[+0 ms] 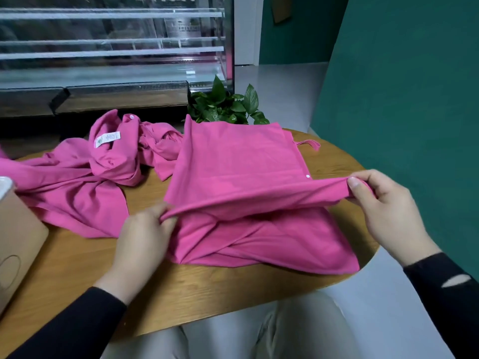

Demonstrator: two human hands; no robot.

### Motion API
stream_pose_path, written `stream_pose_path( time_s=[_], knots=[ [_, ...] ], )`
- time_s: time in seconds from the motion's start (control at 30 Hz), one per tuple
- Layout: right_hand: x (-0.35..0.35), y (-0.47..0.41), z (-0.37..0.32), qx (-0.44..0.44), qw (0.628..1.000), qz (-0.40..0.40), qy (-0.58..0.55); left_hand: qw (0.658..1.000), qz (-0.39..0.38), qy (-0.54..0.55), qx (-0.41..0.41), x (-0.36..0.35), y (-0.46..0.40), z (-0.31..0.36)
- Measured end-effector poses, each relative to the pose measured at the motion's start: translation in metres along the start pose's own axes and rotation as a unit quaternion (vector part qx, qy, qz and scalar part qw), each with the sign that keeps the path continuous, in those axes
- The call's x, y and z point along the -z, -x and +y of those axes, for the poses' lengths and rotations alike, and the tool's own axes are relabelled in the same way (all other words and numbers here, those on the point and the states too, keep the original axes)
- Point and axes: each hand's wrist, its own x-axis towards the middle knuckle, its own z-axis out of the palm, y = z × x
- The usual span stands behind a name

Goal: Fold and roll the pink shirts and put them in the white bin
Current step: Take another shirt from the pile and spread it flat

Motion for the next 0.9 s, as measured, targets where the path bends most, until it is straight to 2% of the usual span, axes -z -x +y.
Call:
stream_pose_path(
  time_s=[0.07,0.1,0.17,0.2,0.23,0.27,0.33,0.4,0.47,0.53,0.67,0.77,0.83,0.9],
  knots=[
    [-0.003,-0.003,0.002,0.001,1.000,0.006,-0.011,0.999,0.036,-0.012,-0.003,0.011,-0.005,0.006],
    [-0.005,-0.004,0.003,-0.003,1.000,0.007,-0.016,0.996,0.074,-0.020,-0.040,0.015,-0.003,0.011],
    [-0.011,-0.006,0.008,-0.015,1.000,0.005,-0.020,0.976,0.116,-0.043,-0.180,0.019,0.015,0.024],
    [-0.014,-0.007,0.012,-0.022,0.999,0.009,-0.022,0.959,0.086,-0.055,-0.266,0.014,0.028,0.032],
    [-0.016,-0.008,0.014,-0.027,0.999,0.014,-0.023,0.940,0.023,-0.063,-0.334,0.005,0.041,0.038],
    [-0.020,-0.010,0.014,-0.029,0.999,0.019,-0.020,0.926,-0.046,-0.079,-0.366,-0.008,0.052,0.038],
    [-0.025,-0.013,0.010,-0.018,0.999,0.037,-0.011,0.932,-0.134,-0.104,-0.320,-0.033,0.057,0.036],
    [-0.028,-0.019,0.007,0.002,0.998,0.064,0.015,0.951,-0.143,-0.120,-0.247,-0.045,0.048,0.038],
    [-0.028,-0.027,0.004,0.007,0.996,0.077,0.036,0.952,-0.141,-0.143,-0.230,-0.053,0.041,0.045],
    [-0.027,-0.035,-0.004,0.005,0.998,0.059,0.012,0.953,-0.137,-0.168,-0.210,-0.054,0.034,0.053],
    [-0.027,-0.044,-0.008,-0.030,0.998,0.025,-0.041,0.947,-0.145,-0.188,-0.218,-0.059,0.022,0.058],
    [-0.029,-0.032,-0.004,-0.050,0.994,0.033,-0.094,0.944,-0.170,-0.129,-0.253,-0.057,0.032,0.058],
    [-0.039,-0.006,0.000,-0.051,0.994,0.035,-0.092,0.940,-0.145,-0.102,-0.290,-0.051,0.041,0.056],
    [-0.051,0.026,0.004,-0.029,0.999,-0.020,-0.039,0.943,-0.124,-0.081,-0.297,-0.043,0.045,0.057]
  ],
)
